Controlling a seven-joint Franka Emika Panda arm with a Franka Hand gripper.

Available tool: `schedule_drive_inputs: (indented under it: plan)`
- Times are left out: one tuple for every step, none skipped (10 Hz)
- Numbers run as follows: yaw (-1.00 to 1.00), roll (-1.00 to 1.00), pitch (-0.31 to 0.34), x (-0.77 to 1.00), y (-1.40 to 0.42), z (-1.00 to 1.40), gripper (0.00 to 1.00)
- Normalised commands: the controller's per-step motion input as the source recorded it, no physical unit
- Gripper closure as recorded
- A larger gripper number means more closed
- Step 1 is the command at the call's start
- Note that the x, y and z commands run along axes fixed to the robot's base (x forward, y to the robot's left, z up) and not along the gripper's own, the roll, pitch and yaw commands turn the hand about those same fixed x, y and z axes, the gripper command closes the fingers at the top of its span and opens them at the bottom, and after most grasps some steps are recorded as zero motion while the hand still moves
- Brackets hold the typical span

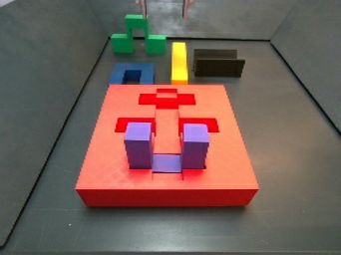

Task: Pick up the blue object. Move up. Place the blue object on the fixture. Regrasp the blue object. Move to above the board. Insert the blue object.
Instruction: Pick up the blue object.

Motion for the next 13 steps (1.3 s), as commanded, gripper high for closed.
schedule_drive_inputs:
  plan:
    - [0.07, -0.13, -0.204, -0.03, -0.59, -0.56, 0.00]
    - [0.11, -0.14, -0.219, -0.16, -0.55, -0.51, 0.00]
    - [0.13, -0.14, -0.237, -0.15, -0.53, -0.50, 0.00]
    - [0.11, -0.11, -0.214, -0.01, -0.51, -0.57, 0.00]
    - [0.07, -0.07, -0.231, -0.13, -0.52, -0.59, 0.00]
    - [0.04, -0.04, -0.229, -0.26, -0.46, -0.56, 0.00]
    - [0.04, -0.01, -0.191, -0.18, -0.34, -0.54, 0.00]
    - [0.04, -0.03, -0.204, -0.16, -0.23, -0.45, 0.00]
    - [0.03, -0.03, -0.193, -0.22, -0.09, -0.27, 0.00]
    - [0.05, 0.00, -0.104, -0.15, 0.00, -0.11, 0.00]
    - [0.00, 0.00, -0.071, -0.13, 0.00, -0.09, 0.00]
    - [0.00, 0.00, -0.100, -0.28, 0.00, -0.09, 0.00]
    - [0.00, -0.01, -0.103, -0.19, 0.00, -0.16, 0.00]
